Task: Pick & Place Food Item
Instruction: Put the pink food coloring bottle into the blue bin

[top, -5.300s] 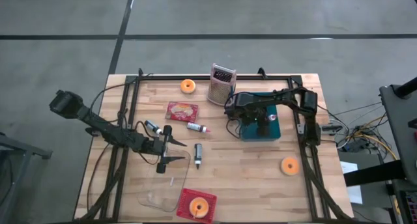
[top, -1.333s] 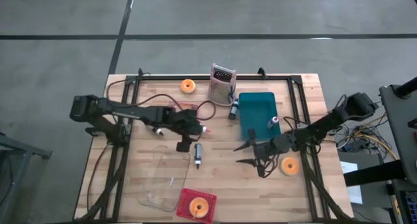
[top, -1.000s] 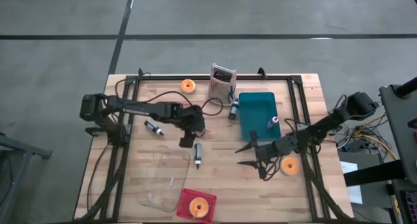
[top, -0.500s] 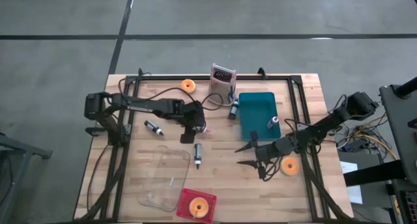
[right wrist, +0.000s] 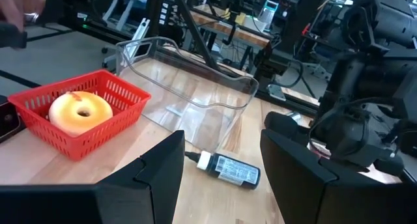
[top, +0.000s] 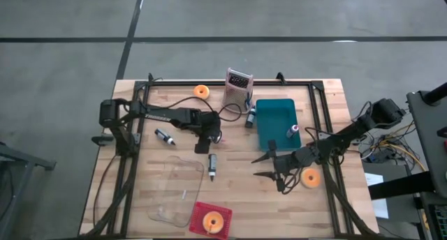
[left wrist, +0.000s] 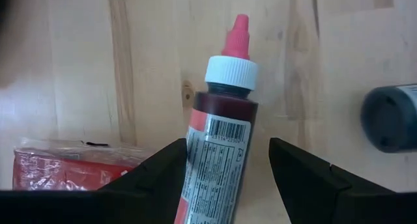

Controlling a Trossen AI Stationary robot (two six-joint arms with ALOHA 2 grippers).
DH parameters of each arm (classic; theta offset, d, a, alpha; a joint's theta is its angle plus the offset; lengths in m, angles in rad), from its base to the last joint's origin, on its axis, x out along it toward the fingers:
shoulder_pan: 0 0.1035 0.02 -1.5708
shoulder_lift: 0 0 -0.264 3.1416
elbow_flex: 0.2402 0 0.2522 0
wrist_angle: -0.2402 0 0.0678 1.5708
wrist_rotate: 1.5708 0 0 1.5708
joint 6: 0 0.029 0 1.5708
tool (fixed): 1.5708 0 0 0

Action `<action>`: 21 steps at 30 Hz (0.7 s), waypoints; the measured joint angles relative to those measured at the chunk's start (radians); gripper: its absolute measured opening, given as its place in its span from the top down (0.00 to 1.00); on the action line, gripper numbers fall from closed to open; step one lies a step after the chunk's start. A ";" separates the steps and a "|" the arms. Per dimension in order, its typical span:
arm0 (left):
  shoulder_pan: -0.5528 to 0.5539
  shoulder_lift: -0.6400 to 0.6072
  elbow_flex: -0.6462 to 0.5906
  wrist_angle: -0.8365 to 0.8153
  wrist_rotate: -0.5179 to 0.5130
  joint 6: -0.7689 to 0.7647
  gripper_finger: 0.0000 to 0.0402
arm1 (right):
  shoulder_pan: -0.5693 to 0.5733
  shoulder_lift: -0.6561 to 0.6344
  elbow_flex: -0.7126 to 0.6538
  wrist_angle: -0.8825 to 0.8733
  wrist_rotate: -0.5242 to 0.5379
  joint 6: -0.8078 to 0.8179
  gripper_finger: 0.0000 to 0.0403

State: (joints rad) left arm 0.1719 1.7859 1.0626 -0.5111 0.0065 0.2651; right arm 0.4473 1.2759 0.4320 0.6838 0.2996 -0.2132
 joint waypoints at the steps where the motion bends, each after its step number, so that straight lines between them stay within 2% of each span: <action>1: 0.000 0.003 0.000 0.000 -0.007 0.000 0.45 | 0.000 0.000 0.000 0.000 0.000 0.000 0.51; 15: 0.002 0.014 0.000 0.039 -0.044 -0.008 0.45 | 0.000 0.000 0.000 0.001 0.019 0.004 0.51; 21: 0.002 0.014 -0.002 0.043 -0.052 -0.010 0.51 | 0.000 0.000 0.000 0.001 0.019 0.004 0.51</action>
State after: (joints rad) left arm 0.1741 1.8000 1.0611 -0.4677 -0.0456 0.2550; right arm 0.4469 1.2762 0.4320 0.6849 0.3183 -0.2089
